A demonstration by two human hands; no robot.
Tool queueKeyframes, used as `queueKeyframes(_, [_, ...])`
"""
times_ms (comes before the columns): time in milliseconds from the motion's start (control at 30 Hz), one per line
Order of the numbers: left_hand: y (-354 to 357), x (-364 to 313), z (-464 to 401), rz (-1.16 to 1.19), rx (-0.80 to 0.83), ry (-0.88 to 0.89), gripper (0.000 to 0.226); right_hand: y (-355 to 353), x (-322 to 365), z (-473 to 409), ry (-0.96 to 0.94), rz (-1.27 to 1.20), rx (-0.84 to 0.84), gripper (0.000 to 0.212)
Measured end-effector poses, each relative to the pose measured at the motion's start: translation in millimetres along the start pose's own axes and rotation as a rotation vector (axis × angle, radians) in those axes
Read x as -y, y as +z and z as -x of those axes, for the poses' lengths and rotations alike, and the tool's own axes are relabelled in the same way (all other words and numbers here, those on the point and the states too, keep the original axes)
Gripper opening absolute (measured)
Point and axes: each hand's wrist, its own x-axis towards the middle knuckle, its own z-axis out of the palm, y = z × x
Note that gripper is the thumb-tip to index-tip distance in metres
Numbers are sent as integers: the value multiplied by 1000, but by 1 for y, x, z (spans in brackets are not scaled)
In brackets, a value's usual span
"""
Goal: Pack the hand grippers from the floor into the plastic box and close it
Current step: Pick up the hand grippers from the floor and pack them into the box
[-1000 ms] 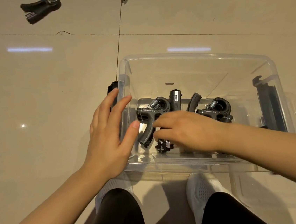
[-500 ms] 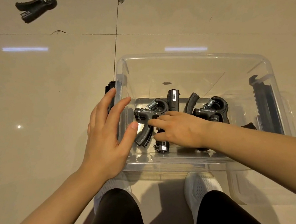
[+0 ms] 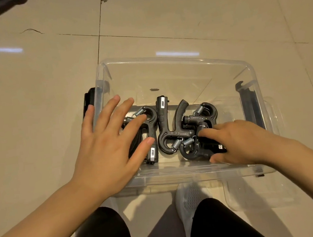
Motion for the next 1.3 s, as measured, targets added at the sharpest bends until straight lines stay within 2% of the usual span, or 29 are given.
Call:
queueKeyframes(233, [0, -1, -1, 12, -13, -45, 51, -4, -1, -7, 25, -192, 103, 60])
queueKeyframes(367, [-1, -1, 0, 78, -42, -36, 48, -14, 1, -3, 48, -229, 17, 38])
queueKeyframes(500, [-1, 0, 0, 113, -71, -27, 47, -32, 8, 6, 54, -303, -18, 34])
queueKeyframes(633, [-1, 0, 0, 81, -61, -25, 47, -50, 0, 19, 126, -348, -246, 35])
queueKeyframes(767, [-1, 1, 1, 92, -63, -5, 45, -45, -13, 8, 215, -156, -599, 23])
queueKeyframes(800, [-1, 1, 0, 96, -64, 1, 44, -41, -15, 3, 221, -106, -653, 18])
queueKeyframes(867, [-1, 1, 0, 101, -65, 11, 43, -31, -13, -5, 216, -50, -712, 25])
queueKeyframes(933, [-1, 1, 0, 97, -66, 18, 43, -17, -6, -13, 156, 10, -665, 31])
queueKeyframes(1033, [-2, 2, 0, 92, -62, 15, 44, 4, 11, -20, 19, 108, -427, 26])
queueKeyframes(1133, [-2, 2, -1, 84, -54, 15, 45, 10, 11, -22, 36, 1, -262, 45])
queueKeyframes(1300, [-1, 2, -1, 93, -62, 5, 45, 10, -7, -33, 50, -97, -358, 47])
